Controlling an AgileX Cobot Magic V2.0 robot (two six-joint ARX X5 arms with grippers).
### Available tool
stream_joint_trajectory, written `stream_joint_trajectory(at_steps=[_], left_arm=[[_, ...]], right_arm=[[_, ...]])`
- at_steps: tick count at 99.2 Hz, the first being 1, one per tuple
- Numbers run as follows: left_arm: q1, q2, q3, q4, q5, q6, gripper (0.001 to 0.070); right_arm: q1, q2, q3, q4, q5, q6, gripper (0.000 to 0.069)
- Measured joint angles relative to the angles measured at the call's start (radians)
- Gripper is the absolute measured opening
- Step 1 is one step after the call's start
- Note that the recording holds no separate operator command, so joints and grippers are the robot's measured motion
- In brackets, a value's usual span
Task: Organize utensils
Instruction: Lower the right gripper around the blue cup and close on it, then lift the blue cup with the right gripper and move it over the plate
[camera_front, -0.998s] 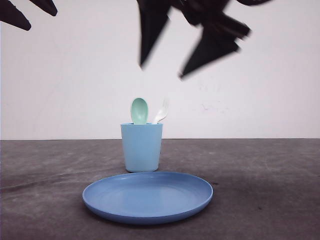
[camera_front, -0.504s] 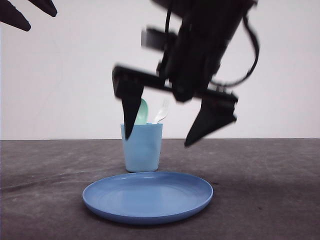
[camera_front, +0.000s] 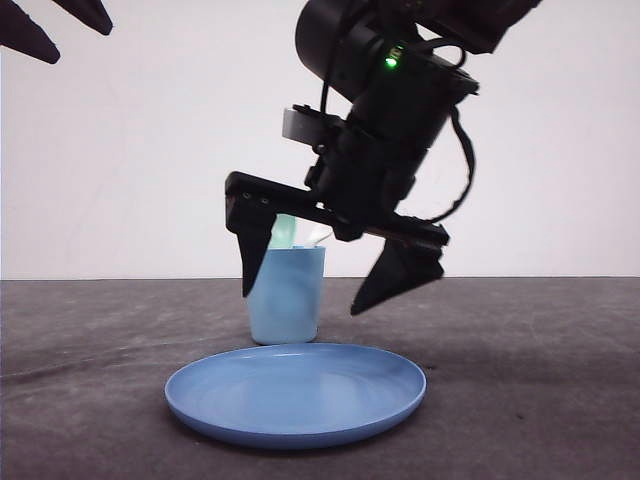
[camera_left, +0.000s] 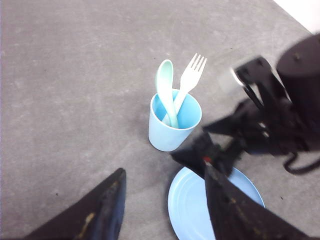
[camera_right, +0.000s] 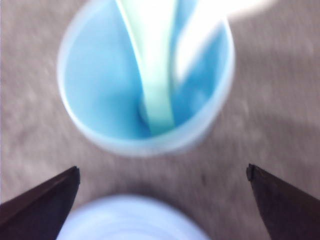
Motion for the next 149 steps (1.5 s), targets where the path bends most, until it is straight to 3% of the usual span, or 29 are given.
stream_joint_trajectory(at_steps=[63, 79, 96, 105, 124, 149], left_arm=[[0.000, 0.000, 0.000, -0.015, 0.000, 0.000, 0.0298], [0.000, 0.000, 0.000, -0.024, 0.000, 0.000, 0.0298], [0.000, 0.000, 0.000, -0.024, 0.000, 0.000, 0.0298], [0.000, 0.000, 0.000, -0.024, 0.000, 0.000, 0.0298], [0.000, 0.000, 0.000, -0.024, 0.000, 0.000, 0.0298], [0.000, 0.000, 0.000, -0.023, 0.000, 0.000, 0.0298]], right_arm=[[-0.017, 0.169, 0.201, -0.025, 0.003, -0.068, 0.0676], [-0.018, 0.169, 0.201, -0.041, 0.006, -0.071, 0.0503], [-0.019, 0.169, 0.208, -0.066, 0.011, -0.080, 0.0424], [-0.018, 0.165, 0.209, -0.080, 0.009, -0.085, 0.0416], [-0.006, 0.092, 0.208, -0.156, 0.000, -0.112, 0.0415], [0.033, -0.153, 0.209, -0.314, -0.001, -0.196, 0.0415]])
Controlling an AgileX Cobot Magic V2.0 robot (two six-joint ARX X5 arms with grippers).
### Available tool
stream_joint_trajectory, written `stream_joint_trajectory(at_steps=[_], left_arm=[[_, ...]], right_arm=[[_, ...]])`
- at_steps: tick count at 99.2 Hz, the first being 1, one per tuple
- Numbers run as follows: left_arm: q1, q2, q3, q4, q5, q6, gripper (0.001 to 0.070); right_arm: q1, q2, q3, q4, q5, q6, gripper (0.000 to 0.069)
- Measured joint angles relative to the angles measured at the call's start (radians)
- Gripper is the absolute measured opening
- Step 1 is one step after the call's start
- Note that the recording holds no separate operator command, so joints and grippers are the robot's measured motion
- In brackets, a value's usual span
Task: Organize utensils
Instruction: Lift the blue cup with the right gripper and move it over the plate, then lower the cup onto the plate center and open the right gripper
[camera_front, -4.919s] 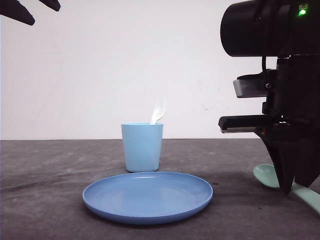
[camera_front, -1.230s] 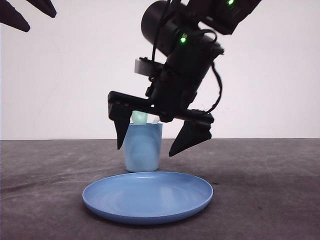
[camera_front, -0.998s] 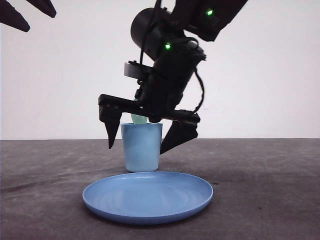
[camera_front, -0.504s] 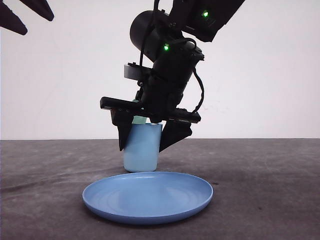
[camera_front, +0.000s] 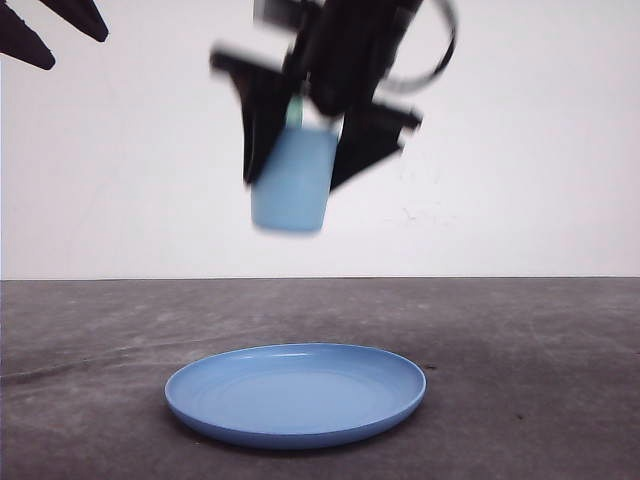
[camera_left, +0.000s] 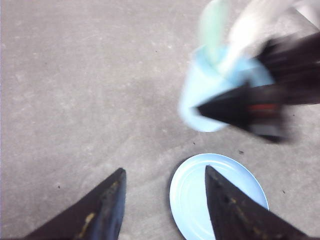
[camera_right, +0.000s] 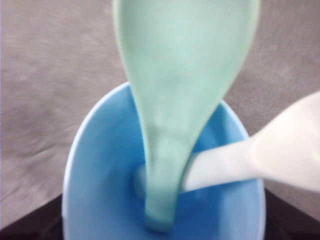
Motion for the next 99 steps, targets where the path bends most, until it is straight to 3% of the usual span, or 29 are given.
stream_joint_trajectory(at_steps=[26, 44, 99], left_arm=[[0.000, 0.000, 0.000, 0.000, 0.000, 0.000, 0.0298], [0.000, 0.000, 0.000, 0.000, 0.000, 0.000, 0.0298], [0.000, 0.000, 0.000, 0.000, 0.000, 0.000, 0.0298]], right_arm=[[0.069, -0.172, 0.000, -0.137, 0.000, -0.048, 0.0415], [0.088, -0.180, -0.008, -0.174, 0.005, -0.052, 0.0415], [0.192, -0.110, -0.372, 0.158, 0.133, 0.021, 0.0415]])
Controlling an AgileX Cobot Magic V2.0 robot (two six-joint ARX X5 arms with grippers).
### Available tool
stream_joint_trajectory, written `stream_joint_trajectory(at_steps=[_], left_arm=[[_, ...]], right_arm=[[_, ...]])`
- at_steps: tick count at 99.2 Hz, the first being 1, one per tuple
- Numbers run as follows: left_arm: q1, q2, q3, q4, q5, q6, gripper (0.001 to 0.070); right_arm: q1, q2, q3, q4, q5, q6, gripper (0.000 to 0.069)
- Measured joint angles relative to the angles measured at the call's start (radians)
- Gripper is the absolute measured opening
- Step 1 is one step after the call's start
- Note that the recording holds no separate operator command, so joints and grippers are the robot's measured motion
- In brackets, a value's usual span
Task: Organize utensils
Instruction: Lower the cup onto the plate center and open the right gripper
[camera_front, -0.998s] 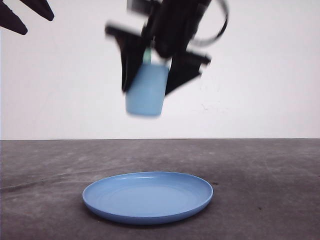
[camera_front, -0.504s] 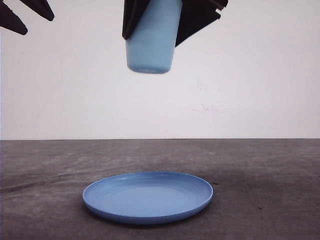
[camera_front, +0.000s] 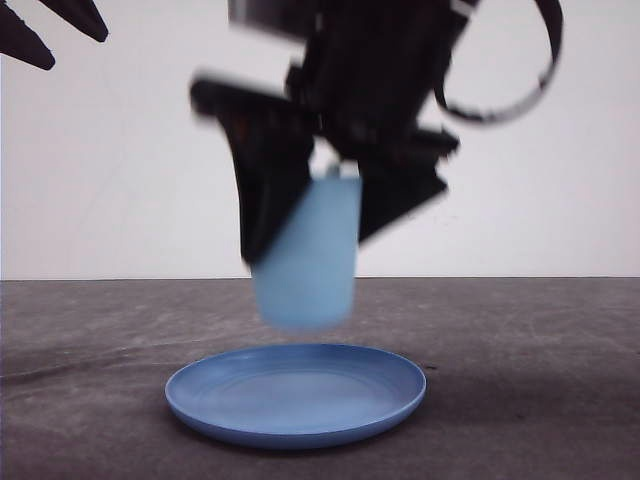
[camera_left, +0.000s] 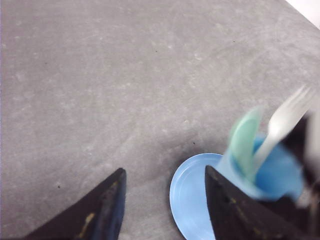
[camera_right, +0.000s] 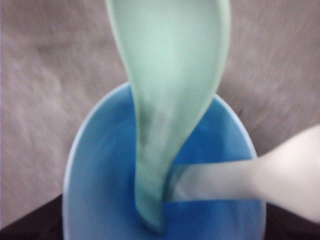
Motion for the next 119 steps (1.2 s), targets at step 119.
stream_joint_trajectory(at_steps=[119], left_arm=[[0.000, 0.000, 0.000, -0.004, 0.000, 0.000, 0.0298]], right_arm=[[0.037, 0.111, -0.031, 0.111, 0.055, 0.091, 0.0467]])
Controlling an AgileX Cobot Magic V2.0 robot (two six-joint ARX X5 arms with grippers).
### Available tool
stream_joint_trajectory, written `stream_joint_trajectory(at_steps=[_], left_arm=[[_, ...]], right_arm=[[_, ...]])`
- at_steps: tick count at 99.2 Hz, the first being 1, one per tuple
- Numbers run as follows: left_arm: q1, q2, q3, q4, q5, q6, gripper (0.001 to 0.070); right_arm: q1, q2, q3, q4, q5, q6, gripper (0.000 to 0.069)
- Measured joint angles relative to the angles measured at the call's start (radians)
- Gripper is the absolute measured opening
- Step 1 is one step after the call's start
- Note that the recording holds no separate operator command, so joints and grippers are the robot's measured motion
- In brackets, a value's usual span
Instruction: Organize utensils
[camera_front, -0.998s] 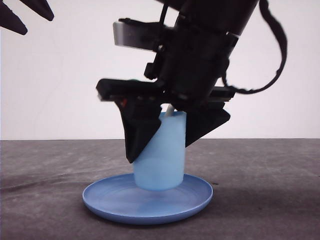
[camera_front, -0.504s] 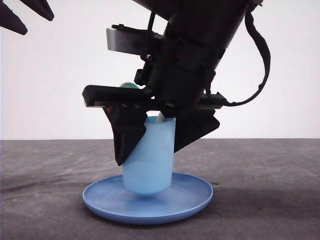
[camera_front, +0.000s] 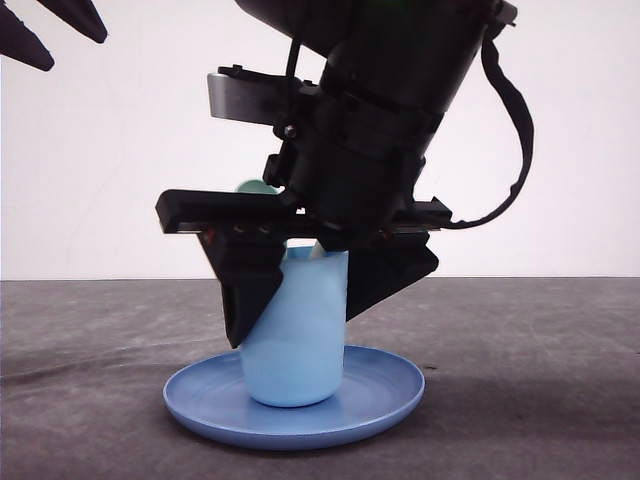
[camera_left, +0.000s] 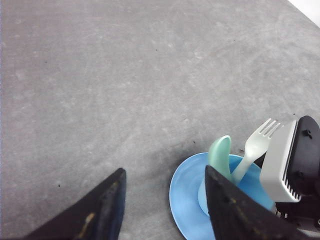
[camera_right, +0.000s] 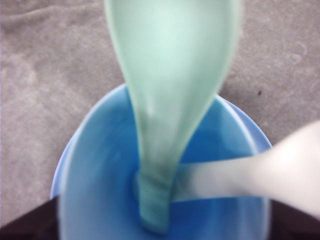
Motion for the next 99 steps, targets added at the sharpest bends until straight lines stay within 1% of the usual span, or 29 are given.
stream_joint_trajectory(at_steps=[10, 13, 20, 32, 43, 67, 84, 99], left_arm=[[0.000, 0.000, 0.000, 0.000, 0.000, 0.000, 0.0298], [0.000, 0.000, 0.000, 0.000, 0.000, 0.000, 0.0298], [0.000, 0.000, 0.000, 0.000, 0.000, 0.000, 0.0298], [0.000, 0.000, 0.000, 0.000, 0.000, 0.000, 0.0298], [0.000, 0.000, 0.000, 0.000, 0.000, 0.000, 0.0298], [0.000, 0.000, 0.000, 0.000, 0.000, 0.000, 0.0298], [0.000, -0.003, 0.000, -0.001, 0.000, 0.000, 0.0298], [0.000, -0.038, 0.000, -0.004, 0.000, 0.000, 0.0298]], right_arm=[[0.003, 0.005, 0.000, -0.008, -0.010, 0.000, 0.0576], [0.003, 0.006, 0.000, -0.013, -0.020, 0.000, 0.0595], [0.004, 0.006, 0.000, -0.018, -0.040, 0.000, 0.0613], [0.009, -0.005, 0.000, -0.046, -0.058, 0.001, 0.0622], [0.018, -0.050, 0.000, -0.094, -0.060, 0.000, 0.0623], [0.029, -0.181, 0.000, -0.279, -0.057, -0.001, 0.0623], [0.029, -0.320, 0.000, -0.397, -0.056, -0.001, 0.0623], [0.029, -0.477, 0.000, -0.443, -0.056, -0.001, 0.0623]])
